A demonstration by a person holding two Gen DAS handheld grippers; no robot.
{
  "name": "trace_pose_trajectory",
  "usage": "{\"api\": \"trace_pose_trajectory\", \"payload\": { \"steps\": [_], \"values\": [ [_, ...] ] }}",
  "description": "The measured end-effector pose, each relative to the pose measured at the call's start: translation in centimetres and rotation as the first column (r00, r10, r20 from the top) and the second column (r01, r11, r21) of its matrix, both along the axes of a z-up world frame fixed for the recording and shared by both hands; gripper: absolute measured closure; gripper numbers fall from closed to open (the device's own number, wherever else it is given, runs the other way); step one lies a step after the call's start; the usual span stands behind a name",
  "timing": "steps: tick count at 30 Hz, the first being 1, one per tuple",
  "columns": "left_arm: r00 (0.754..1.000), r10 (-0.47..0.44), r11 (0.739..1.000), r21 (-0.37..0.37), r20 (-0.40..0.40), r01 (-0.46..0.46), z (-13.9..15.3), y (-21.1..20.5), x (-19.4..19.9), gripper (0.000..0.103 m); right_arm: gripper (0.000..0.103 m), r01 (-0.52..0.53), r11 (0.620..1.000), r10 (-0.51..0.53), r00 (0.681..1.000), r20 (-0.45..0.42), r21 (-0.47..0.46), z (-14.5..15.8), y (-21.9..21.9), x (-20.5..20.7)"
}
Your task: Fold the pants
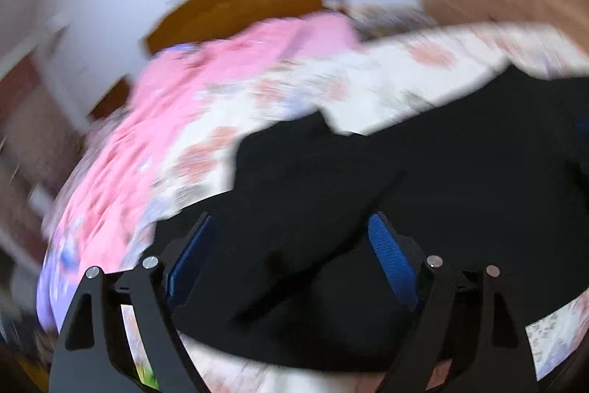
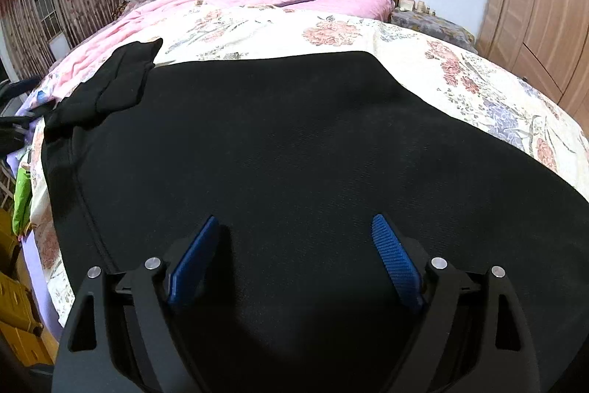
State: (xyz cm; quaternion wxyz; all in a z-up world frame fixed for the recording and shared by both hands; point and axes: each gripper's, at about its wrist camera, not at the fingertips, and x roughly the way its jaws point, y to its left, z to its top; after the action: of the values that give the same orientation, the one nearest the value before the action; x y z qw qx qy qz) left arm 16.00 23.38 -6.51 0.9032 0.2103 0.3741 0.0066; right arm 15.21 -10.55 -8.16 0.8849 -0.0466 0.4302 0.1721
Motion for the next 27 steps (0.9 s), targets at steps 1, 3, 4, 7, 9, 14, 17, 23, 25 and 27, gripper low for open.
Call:
{"api": "trace_pose_trajectory", "payload": {
  "steps": [1, 3, 4, 7, 9, 14, 17, 23, 25, 27],
  "values": [
    [0.998, -0.039, 0.999, 0.017, -0.043, 0.040, -1.1, -0.8, 1.3, 0.035, 0.020, 0.000, 1.000, 0.000, 1.000, 0.000, 0.005, 0.0, -0.1, 0.0],
    [0.994, -0.057, 0.997, 0.043, -0.097, 0.062, -2.8, -1.3, 3.4, 0.042, 0.020, 0.000, 1.000, 0.000, 1.000, -0.003, 0.019, 0.0, -0.2, 0.0],
    [0.990, -0.052, 0.997, 0.043, -0.133, 0.058, -3.9, -1.0, 4.8, 0.049, 0.020, 0.002, 1.000, -0.002, 1.000, -0.004, 0.026, 0.1, -0.3, 0.0],
    [0.986, -0.051, 0.999, 0.010, -0.156, 0.053, -4.6, -0.3, 5.9, 0.061, 0.020, 0.004, 0.999, -0.004, 1.000, -0.004, 0.041, 0.1, -0.5, 0.0],
    [0.993, -0.019, 1.000, -0.020, -0.112, 0.017, -3.9, 0.6, 5.5, 0.083, 0.020, 0.004, 0.999, -0.004, 1.000, -0.004, 0.044, 0.1, -0.5, -0.1],
    [0.983, 0.173, 0.880, -0.458, 0.063, -0.126, 1.1, 8.2, 1.1, 0.087, 0.020, 0.002, 0.999, -0.002, 1.000, -0.004, 0.054, 0.2, -0.6, -0.2],
    [0.928, 0.365, 0.673, -0.710, 0.074, -0.208, 2.1, 15.9, -2.3, 0.087, 0.020, 0.003, 0.998, -0.002, 1.000, -0.005, 0.057, 0.2, -0.5, -0.2],
    [0.829, 0.529, 0.278, -0.886, -0.182, -0.371, -4.0, 28.3, -4.6, 0.087, 0.019, 0.002, 0.998, -0.001, 1.000, -0.005, 0.060, 0.2, -0.5, -0.2],
    [0.826, 0.513, 0.229, -0.890, -0.234, -0.394, -6.0, 29.8, -4.4, 0.085, 0.019, 0.001, 0.998, -0.001, 1.000, -0.005, 0.056, 0.2, -0.5, -0.2],
    [0.828, 0.509, 0.174, -0.913, -0.237, -0.369, -7.1, 31.2, -4.5, 0.079, 0.019, 0.000, 0.999, 0.000, 1.000, -0.005, 0.045, 0.1, -0.4, -0.2]
  ]
}}
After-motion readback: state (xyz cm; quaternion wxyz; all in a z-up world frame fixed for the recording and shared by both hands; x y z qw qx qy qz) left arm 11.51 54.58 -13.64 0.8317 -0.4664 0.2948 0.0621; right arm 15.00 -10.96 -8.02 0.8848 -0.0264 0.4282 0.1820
